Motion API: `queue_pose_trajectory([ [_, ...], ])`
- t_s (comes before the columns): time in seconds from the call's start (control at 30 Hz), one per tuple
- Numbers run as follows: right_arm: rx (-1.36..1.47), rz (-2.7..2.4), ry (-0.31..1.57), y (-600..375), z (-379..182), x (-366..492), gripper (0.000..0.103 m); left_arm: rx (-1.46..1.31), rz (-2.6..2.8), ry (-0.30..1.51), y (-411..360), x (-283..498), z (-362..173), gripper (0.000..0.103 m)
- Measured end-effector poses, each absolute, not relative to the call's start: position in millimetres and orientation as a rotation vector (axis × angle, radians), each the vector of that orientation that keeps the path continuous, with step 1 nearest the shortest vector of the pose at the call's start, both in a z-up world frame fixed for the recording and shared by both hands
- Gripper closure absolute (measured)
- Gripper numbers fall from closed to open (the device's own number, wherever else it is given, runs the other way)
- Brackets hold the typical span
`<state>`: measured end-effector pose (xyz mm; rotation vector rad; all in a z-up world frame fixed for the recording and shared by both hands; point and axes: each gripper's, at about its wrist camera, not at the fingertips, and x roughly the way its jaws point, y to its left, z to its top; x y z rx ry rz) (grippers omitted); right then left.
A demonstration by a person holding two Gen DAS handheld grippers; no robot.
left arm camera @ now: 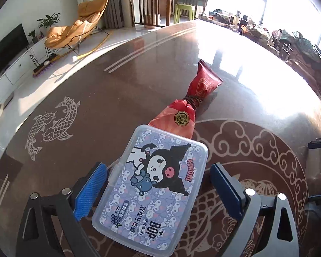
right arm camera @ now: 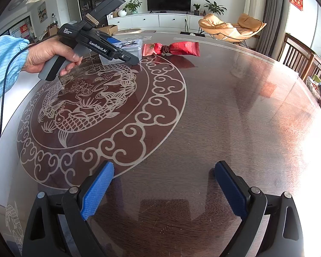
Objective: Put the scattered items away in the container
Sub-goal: 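Grasp the clear Kuromi plastic box with the left tool, then grasp the red snack packet with the right tool while the left tool holds the Kuromi box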
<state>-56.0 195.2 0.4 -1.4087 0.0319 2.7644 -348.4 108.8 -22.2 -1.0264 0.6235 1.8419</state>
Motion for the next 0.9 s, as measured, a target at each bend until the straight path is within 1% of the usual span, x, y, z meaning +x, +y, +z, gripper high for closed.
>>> queue_pose_trajectory([
  [0.03, -1.409, 2.764, 0.032, 195, 0, -56, 0.007, -1.042, 1.874, 0.599, 107, -350, -20, 0.033],
  [0.07, -1.409, 2.764, 0.032, 195, 0, -56, 0.007, -1.062, 1.908, 0.58, 105, -349, -20, 0.038],
  [0.2, -1.408, 2.769, 0.042, 196, 1, -56, 0.007, -1.136, 2.054, 0.511, 86, -327, -22, 0.039],
  [0.23, -1.403, 2.793, 0.075, 198, 2, -55, 0.007, -1.157, 2.085, 0.494, 76, -315, -22, 0.039],
  [0.3, -1.397, 2.885, 0.229, 211, 6, -58, 0.007, -1.188, 2.142, 0.479, 54, -286, -24, 0.039],
  [0.37, -1.437, 2.9, 0.375, 231, 8, -79, 0.007, -1.202, 2.186, 0.476, 34, -250, -25, 0.039],
  [0.53, -1.466, 2.834, 0.783, 283, 10, -184, 0.007, -1.171, 2.278, 0.498, -13, -166, -27, 0.039],
  [0.67, -1.4, 2.683, 0.974, 291, 6, -266, 0.007, -1.157, 2.36, 0.534, -36, -129, -28, 0.039],
  [0.7, -1.387, 2.653, 0.985, 287, 5, -283, 0.006, -1.156, 2.371, 0.528, -40, -124, -28, 0.039],
  [0.73, -1.363, 2.625, 0.95, 281, 7, -298, 0.006, -1.155, 2.376, 0.511, -43, -121, -29, 0.039],
  [0.83, -1.341, 2.564, 0.761, 256, 9, -336, 0.007, -1.156, 2.378, 0.479, -46, -122, -31, 0.039],
  [0.87, -1.341, 2.557, 0.676, 247, 10, -344, 0.009, -1.157, 2.374, 0.469, -46, -123, -31, 0.039],
  [0.9, -1.351, 2.559, 0.594, 238, 10, -351, 0.009, -1.153, 2.37, 0.46, -45, -123, -30, 0.039],
])
